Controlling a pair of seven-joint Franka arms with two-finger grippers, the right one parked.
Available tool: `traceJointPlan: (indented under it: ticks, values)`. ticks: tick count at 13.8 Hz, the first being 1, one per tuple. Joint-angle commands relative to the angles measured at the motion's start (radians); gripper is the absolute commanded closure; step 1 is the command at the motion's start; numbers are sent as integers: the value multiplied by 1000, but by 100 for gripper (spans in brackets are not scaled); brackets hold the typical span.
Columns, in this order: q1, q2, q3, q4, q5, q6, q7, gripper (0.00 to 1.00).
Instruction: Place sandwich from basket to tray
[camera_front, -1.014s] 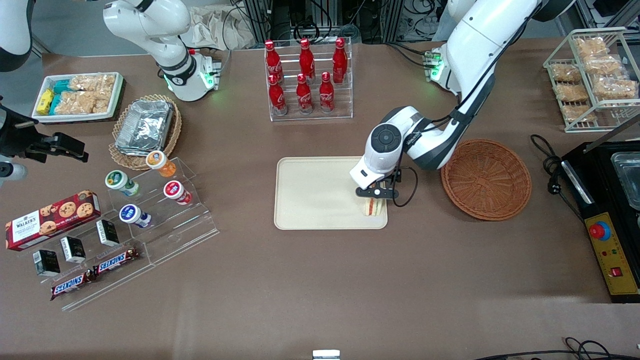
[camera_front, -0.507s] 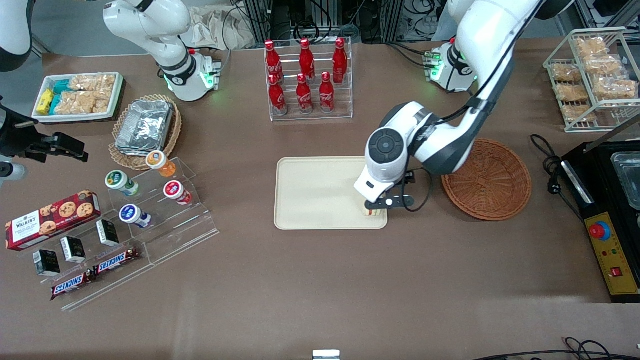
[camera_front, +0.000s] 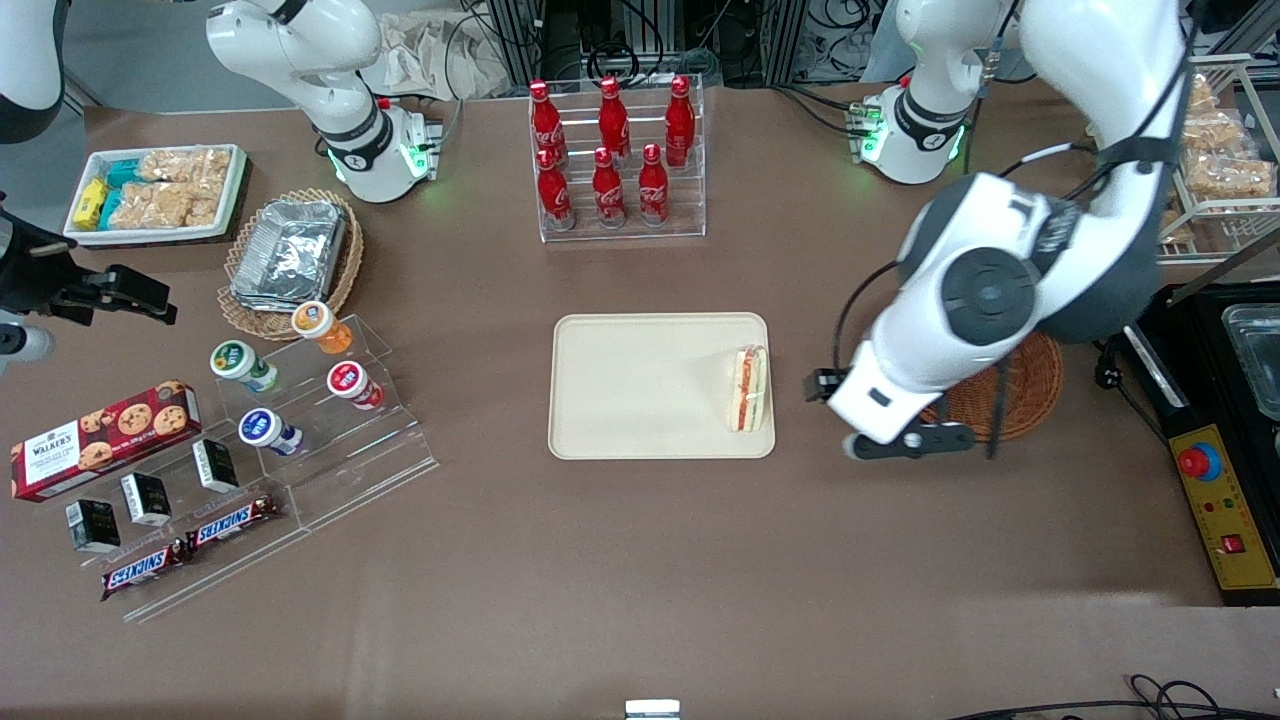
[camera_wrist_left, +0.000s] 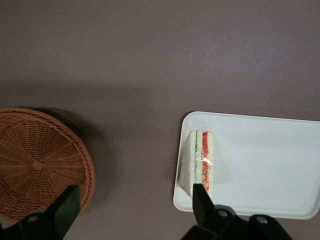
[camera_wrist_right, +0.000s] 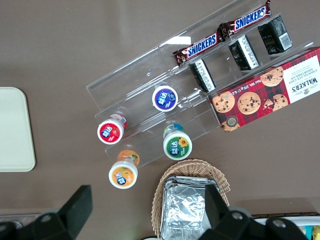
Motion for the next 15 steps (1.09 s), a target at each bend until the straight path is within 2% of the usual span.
traceJointPlan:
  ticks: [1, 4, 5, 11, 15]
  values:
    - [65, -83, 50, -7, -82, -76, 161, 0]
    - [-21, -166, 284, -7, -141, -85, 264, 0]
    - [-44, -191, 335, -11, -148, -87, 291, 0]
    - [-107, -398, 466, -131, -148, -130, 377, 0]
    - [-107, -386, 498, -90, -158, -202, 409, 0]
